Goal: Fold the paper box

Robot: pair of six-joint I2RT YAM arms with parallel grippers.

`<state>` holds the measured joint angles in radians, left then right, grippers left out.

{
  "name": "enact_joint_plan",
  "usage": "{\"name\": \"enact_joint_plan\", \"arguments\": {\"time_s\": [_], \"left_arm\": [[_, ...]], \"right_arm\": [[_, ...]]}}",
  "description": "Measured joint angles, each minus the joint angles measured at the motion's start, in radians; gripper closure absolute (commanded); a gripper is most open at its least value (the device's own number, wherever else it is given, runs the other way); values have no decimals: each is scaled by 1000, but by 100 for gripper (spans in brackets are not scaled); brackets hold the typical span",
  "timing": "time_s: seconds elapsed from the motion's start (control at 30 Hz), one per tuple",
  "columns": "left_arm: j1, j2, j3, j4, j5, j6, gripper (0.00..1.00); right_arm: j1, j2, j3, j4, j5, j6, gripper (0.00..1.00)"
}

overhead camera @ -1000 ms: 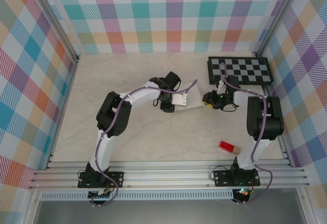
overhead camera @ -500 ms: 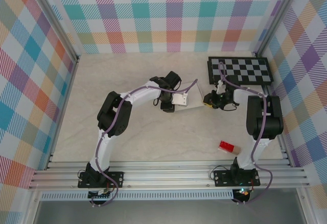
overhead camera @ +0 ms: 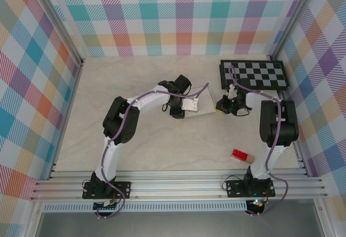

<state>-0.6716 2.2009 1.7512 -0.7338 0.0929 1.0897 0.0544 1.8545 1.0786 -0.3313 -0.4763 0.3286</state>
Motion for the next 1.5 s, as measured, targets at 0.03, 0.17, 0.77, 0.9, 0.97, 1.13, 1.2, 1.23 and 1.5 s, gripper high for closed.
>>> {"name": "enact_joint_plan", "arguments": {"time_s": [0.03, 0.17, 0.77, 0.9, 0.97, 1.13, 1.2, 1.23, 1.5], "left_arm": [[0, 0, 0, 0, 0, 0, 54], [0, 0, 0, 0, 3, 0, 54], [8, 1, 7, -24, 21, -4, 54], [8, 3, 11, -27, 19, -4, 54], [8, 4, 13, -30, 19, -5, 55], [8, 5, 13, -30, 19, -4, 55], [8, 5, 14, -29, 20, -4, 55], [8, 5, 14, -29, 20, -4, 55], [10, 5, 14, -29, 26, -2, 54]], "right_arm": [[3, 0, 5, -6, 9, 0, 93], [24, 3, 32, -40, 59, 7, 91], [97, -39, -154, 312, 176, 417, 90], [115, -61, -270, 504, 213, 510, 84], [117, -72, -298, 568, 209, 537, 79], [149, -104, -303, 530, 206, 491, 79], [156, -158, -283, 425, 222, 415, 78], [158, -199, -268, 372, 237, 364, 75], [56, -428, -103, 192, 236, -274, 49]]}}
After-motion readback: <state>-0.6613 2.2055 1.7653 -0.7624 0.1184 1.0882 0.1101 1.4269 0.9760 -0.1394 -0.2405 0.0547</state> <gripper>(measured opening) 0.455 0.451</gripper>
